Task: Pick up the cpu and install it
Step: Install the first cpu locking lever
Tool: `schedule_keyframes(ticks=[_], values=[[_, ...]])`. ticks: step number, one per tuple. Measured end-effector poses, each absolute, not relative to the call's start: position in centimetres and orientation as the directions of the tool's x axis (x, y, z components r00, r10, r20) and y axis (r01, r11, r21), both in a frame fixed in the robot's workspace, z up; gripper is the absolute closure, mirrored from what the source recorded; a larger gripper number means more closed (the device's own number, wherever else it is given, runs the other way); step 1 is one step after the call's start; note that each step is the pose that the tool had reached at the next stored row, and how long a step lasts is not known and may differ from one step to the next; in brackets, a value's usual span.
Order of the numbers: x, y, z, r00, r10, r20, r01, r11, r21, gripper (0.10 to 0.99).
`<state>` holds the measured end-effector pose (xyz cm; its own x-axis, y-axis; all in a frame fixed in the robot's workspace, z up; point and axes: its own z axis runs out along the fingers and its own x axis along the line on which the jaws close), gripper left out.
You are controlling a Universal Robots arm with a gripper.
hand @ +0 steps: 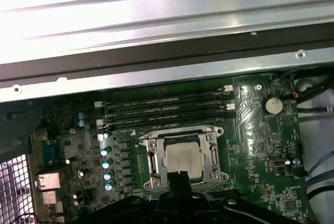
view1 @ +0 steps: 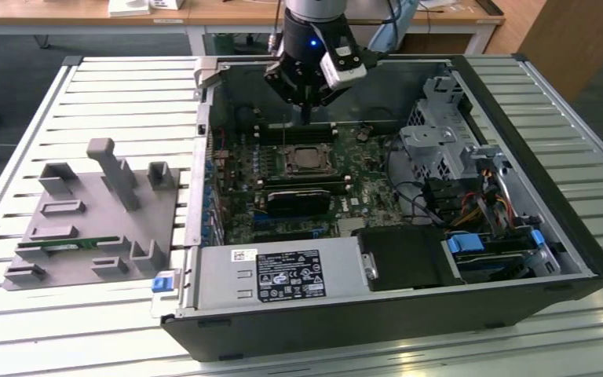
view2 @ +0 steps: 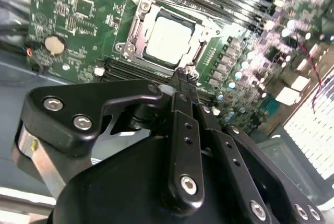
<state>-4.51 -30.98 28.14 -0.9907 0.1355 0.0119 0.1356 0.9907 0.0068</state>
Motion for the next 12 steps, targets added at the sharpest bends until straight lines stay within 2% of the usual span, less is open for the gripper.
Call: schedule_keyframes(ticks=[12], values=[[-6.0,-31.0,27.6,-0.995,0.096,0.012,0.096,0.995,0.009,0.980]])
